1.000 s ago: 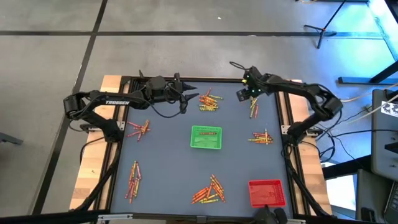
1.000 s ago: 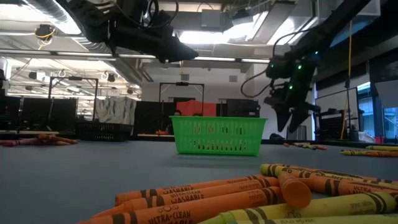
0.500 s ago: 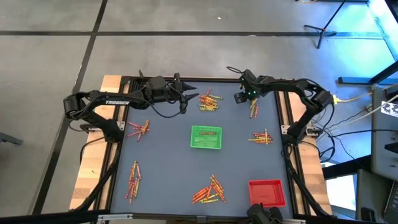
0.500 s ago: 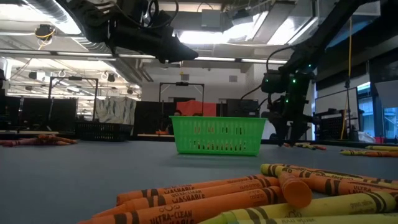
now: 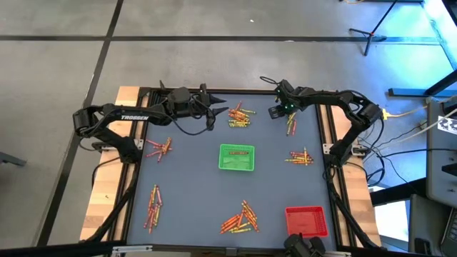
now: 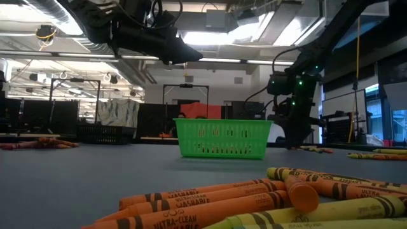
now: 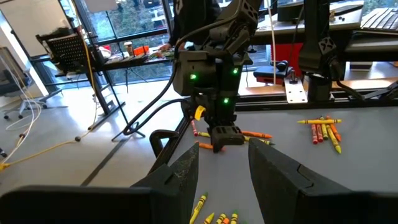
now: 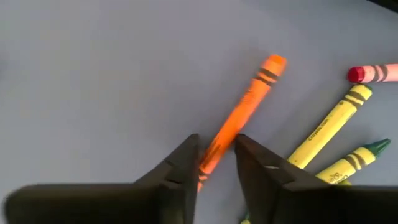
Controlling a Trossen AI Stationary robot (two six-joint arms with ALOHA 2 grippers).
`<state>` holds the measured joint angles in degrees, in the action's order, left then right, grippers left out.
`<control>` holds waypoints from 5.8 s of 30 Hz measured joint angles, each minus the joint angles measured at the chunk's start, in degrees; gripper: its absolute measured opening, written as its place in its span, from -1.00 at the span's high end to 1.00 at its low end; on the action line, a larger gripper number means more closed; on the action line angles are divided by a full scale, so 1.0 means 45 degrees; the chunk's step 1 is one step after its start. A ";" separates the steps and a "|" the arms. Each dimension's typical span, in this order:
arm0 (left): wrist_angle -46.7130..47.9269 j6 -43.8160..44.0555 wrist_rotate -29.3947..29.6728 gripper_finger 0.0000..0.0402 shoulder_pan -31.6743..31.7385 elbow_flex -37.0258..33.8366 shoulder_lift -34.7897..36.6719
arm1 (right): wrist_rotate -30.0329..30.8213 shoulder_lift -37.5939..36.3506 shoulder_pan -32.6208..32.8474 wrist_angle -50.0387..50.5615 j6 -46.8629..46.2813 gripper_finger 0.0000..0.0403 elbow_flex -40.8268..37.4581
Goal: Sort crayons
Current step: Put the orange crayon into the red bin
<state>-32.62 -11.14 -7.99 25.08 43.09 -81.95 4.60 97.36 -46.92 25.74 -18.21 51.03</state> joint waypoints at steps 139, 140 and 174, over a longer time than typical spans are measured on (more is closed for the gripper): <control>0.4730 -0.1666 -0.0860 0.37 -0.1258 0.0001 0.2038 | 0.1175 -0.7674 1.2320 0.1853 0.3030 0.89 0.0330; 0.4680 -0.1666 -0.0797 0.37 -0.1263 0.0000 0.2030 | 0.0871 -0.7804 1.2530 0.2480 0.2438 0.88 0.0330; 0.3983 -0.1229 -0.0351 0.36 -0.2260 0.0000 0.2025 | -0.0460 -0.3313 2.3387 0.2761 -1.5122 0.85 0.0316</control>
<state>-14.70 -16.67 -9.57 14.91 43.09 -72.84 2.53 82.45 58.32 38.16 -86.25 52.45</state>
